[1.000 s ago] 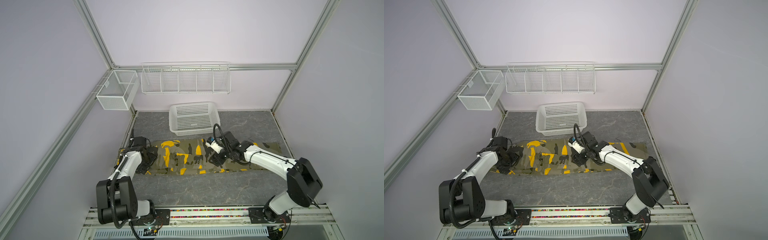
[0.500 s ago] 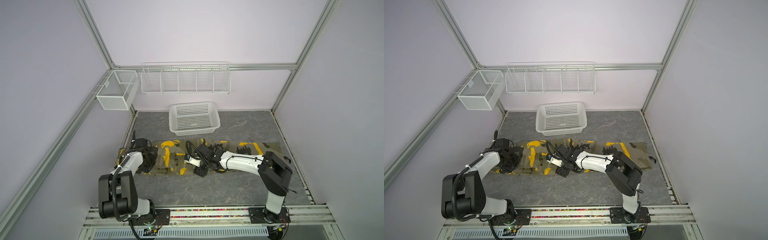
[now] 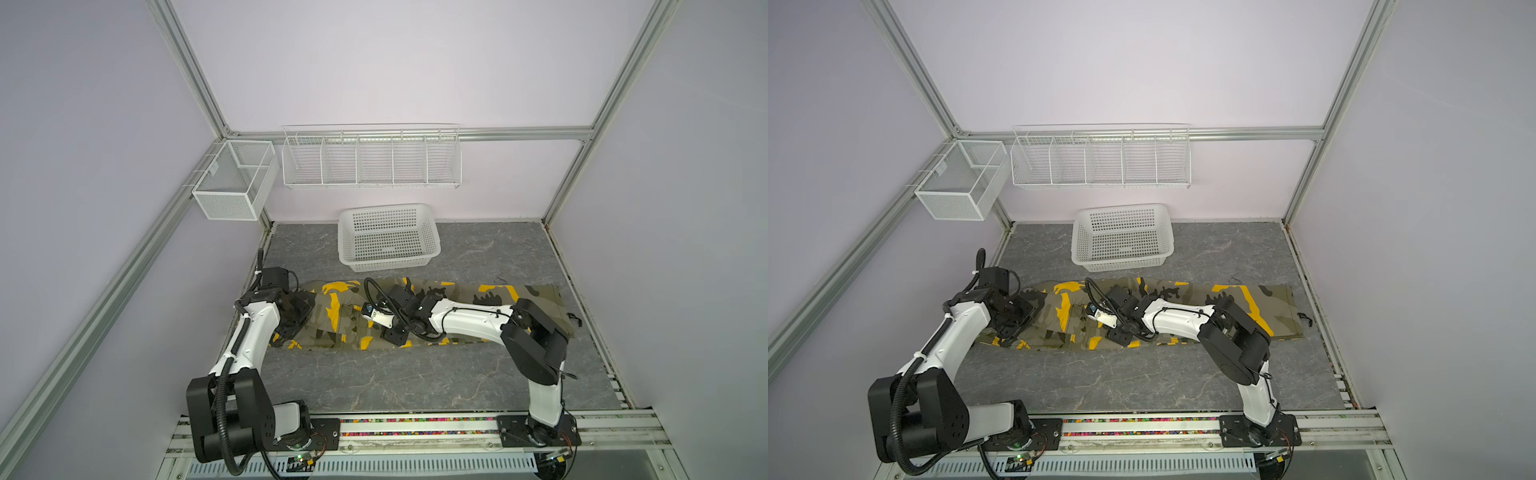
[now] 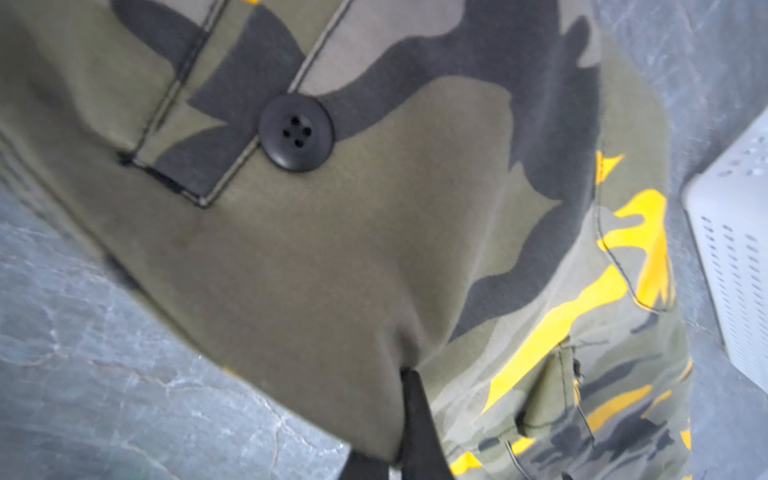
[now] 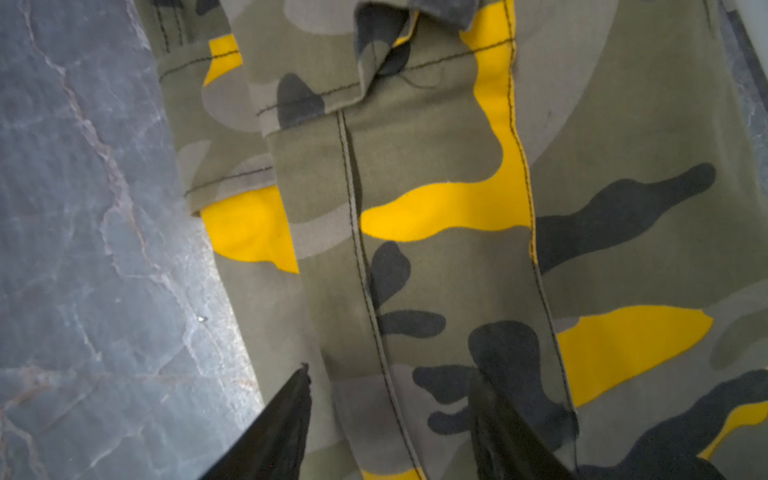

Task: Fold and stack the trousers

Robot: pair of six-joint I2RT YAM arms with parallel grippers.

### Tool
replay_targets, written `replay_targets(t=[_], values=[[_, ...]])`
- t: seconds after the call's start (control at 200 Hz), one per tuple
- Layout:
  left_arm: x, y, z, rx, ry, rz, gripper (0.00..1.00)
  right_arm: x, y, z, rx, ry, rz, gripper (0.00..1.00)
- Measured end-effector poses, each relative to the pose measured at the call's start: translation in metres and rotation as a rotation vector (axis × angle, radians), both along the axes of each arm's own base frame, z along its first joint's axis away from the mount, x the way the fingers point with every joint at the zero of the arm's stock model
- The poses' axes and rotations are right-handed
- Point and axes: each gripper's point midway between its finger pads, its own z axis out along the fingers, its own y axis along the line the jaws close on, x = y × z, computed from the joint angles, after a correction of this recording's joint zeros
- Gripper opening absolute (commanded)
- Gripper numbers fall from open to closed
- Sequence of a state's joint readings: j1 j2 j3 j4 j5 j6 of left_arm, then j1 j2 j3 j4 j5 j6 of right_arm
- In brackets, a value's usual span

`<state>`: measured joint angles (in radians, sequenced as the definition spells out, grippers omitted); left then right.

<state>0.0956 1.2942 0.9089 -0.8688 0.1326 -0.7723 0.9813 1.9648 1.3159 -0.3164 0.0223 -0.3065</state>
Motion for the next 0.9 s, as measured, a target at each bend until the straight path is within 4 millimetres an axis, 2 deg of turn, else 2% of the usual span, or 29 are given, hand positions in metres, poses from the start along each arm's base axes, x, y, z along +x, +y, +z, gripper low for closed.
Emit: replay_targets(t=[0.225, 0.4, 0.555, 0.685, 0.905], values=[[-0.003, -0.006, 0.018, -0.025, -0.012, -0.028, 0.00, -0.003, 0.000, -0.014, -0.019, 0.024, 0.021, 0.58], [-0.009, -0.009, 0.029, -0.034, -0.027, -0.042, 0.00, 0.000, 0.001, -0.013, -0.009, 0.013, 0.023, 0.34], [-0.017, -0.010, 0.032, -0.036, -0.017, -0.051, 0.00, 0.003, 0.001, -0.012, 0.005, 0.024, 0.011, 0.23], [-0.022, -0.011, 0.034, -0.032, -0.014, -0.061, 0.00, 0.003, 0.002, -0.011, 0.016, 0.036, 0.013, 0.07], [-0.023, -0.010, 0.033, -0.024, -0.009, -0.070, 0.00, -0.003, 0.003, -0.008, 0.041, 0.065, 0.035, 0.07]])
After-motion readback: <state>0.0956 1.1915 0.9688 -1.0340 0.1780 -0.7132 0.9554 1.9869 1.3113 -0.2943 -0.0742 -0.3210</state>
